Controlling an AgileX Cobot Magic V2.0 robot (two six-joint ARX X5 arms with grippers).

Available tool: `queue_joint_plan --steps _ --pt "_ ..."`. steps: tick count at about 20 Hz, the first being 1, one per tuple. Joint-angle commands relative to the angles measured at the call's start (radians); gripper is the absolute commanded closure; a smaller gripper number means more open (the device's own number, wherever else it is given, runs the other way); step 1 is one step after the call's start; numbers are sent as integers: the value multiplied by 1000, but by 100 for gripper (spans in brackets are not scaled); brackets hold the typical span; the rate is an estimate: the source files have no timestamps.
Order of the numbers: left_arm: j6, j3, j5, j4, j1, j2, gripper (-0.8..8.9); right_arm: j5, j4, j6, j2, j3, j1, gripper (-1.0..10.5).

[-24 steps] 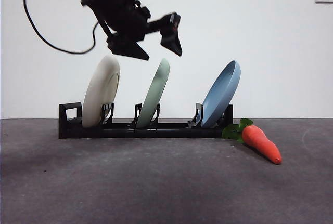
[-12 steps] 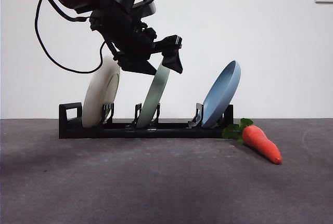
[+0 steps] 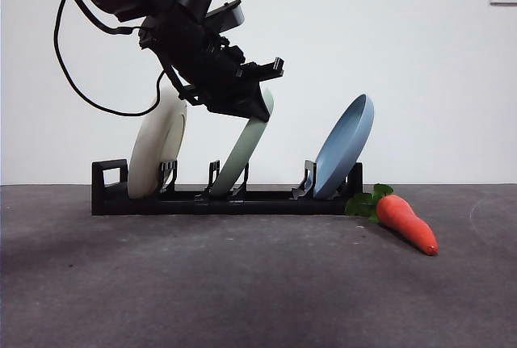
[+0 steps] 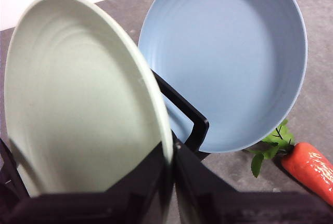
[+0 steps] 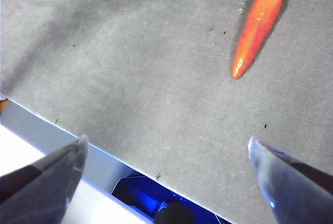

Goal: Take the green plate from the plate rack,put the plate on the table,take the carrot from the table,put the carrot in the plate

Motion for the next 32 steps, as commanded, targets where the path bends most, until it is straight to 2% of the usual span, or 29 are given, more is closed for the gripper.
queue_joint_plan --steps 1,8,11,14,17,18,21,23,25,28,32 --pt "3 1 -2 24 -3 13 822 -2 3 6 -1 2 -2 321" --pt "-19 1 23 39 5 -76 821 -1 4 6 0 2 -2 321" --pt "-19 1 63 16 4 -144 821 -1 5 6 0 2 -2 321" --pt "-10 1 72 -92 -14 -236 820 -1 7 6 0 2 -2 321" --pt "69 1 58 -274 -74 -354 819 -1 12 6 0 2 -2 321" --pt "109 1 25 -346 -107 -394 819 -1 17 6 0 2 -2 321" --pt "251 1 -203 -560 -237 -485 819 -1 23 6 0 2 -2 321" --pt "282 1 -307 -696 -317 -500 819 -1 24 7 0 2 -2 321" --pt "297 -14 -353 -806 -371 -491 818 -2 33 24 0 2 -2 321" --pt "308 -134 -441 -776 -457 -483 818 -2 41 48 0 1 -2 321" --pt "336 -328 -526 -631 -505 -471 819 -2 42 48 0 1 -2 321"
